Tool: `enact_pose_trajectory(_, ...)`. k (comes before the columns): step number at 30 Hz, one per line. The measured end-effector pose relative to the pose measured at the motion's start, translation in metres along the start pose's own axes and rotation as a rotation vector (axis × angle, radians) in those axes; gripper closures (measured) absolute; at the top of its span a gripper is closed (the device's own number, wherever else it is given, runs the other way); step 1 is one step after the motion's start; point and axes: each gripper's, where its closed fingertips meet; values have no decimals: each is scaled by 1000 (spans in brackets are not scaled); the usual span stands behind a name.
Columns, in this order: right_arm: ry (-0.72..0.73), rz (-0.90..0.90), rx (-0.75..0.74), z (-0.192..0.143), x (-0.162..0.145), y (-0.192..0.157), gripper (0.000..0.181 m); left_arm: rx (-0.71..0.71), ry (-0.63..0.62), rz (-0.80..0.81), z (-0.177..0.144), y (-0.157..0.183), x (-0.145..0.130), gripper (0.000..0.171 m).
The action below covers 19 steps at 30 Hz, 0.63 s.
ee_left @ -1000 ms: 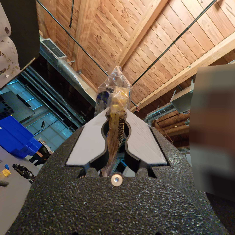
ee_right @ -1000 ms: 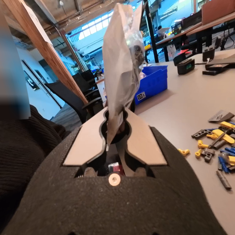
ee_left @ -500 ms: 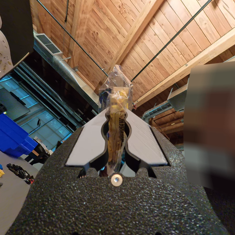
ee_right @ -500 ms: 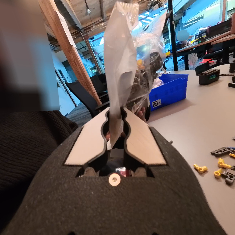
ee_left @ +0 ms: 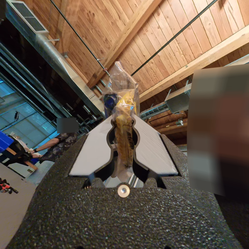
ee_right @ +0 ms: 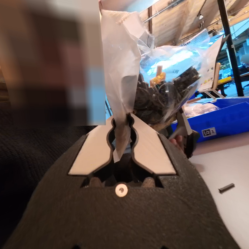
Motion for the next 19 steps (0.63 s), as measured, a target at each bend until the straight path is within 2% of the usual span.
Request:
enact_pose_trajectory(7, 8, 23, 52, 4, 2, -9, 167, -20, -28, -63, 3, -1, -7, 154)
enact_pose_trajectory(13, -9, 4, 37, 3, 3, -10, 167, -14, -40, -50, 4, 0, -9, 154)
enact_pose_trajectory(19, -18, -42, -49, -3, 6, -1, 167, -88, -37, -10, 2, 17, -2, 156)
Point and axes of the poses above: each gripper's, where its closed fingertips meet, z out along the fingers, x out of its top, y = z × x across the jaws, and after that the axes turned 3 degrees about x, right-handed
